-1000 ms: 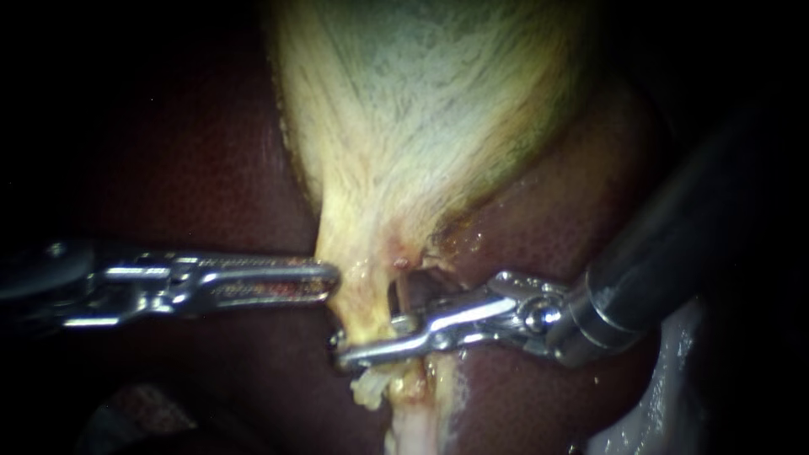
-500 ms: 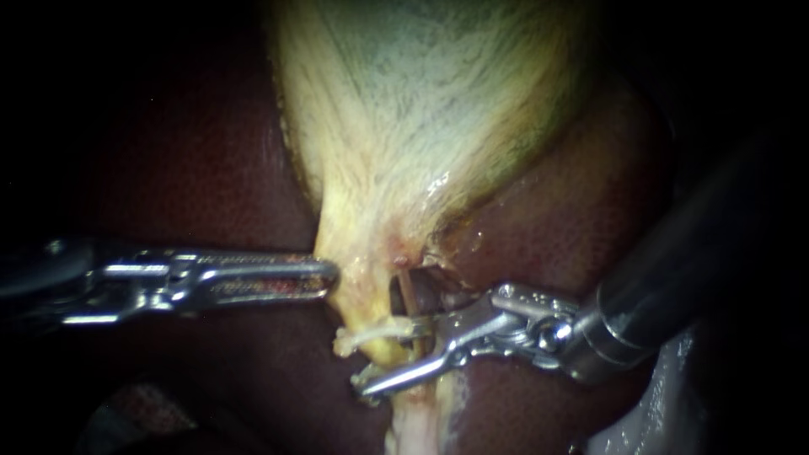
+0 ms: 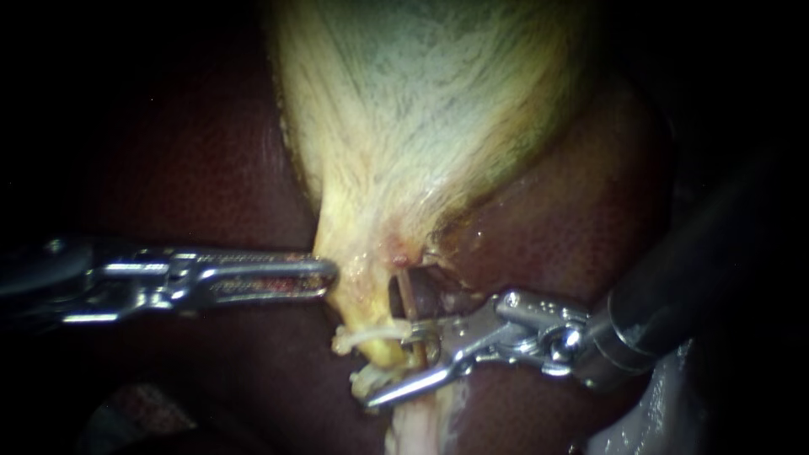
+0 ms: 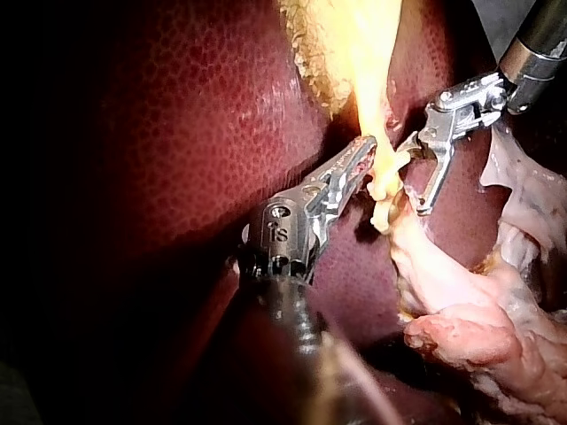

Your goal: Going back third clip left tube

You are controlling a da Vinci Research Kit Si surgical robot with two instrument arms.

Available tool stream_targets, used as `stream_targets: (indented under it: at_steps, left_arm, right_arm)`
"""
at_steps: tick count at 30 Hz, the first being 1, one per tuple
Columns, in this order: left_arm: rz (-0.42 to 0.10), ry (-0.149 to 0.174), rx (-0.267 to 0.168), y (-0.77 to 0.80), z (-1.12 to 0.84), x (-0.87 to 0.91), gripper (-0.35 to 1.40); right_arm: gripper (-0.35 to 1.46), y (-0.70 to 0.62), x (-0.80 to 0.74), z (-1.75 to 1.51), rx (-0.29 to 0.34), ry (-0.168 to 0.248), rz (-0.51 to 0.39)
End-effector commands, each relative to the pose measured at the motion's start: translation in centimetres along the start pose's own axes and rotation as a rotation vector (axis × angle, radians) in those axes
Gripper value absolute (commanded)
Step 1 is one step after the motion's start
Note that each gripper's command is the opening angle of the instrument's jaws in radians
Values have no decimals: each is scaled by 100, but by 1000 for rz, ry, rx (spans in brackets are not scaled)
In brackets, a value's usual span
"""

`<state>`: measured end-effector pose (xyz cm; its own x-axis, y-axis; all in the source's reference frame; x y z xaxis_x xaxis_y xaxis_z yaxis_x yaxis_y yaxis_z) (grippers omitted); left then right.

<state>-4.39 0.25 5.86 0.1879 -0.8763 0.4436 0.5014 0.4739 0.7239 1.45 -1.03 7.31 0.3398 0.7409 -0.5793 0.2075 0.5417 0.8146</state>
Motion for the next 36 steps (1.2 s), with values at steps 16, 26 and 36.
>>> stream_targets:
  at_steps: [16,26,36]
  left_arm:
    - [0,0,0,-1,-2,1,-35]
    - [1,0,0,-1,-1,1,-35]
    - [5,-4,-6,2,11,8,-35]
  right_arm:
    - [60,-1,4,-74,-64,35,-92]
    - [60,-18,41,-126,-118,56,-204]
    - [60,-22,40,-131,-141,61,-216]
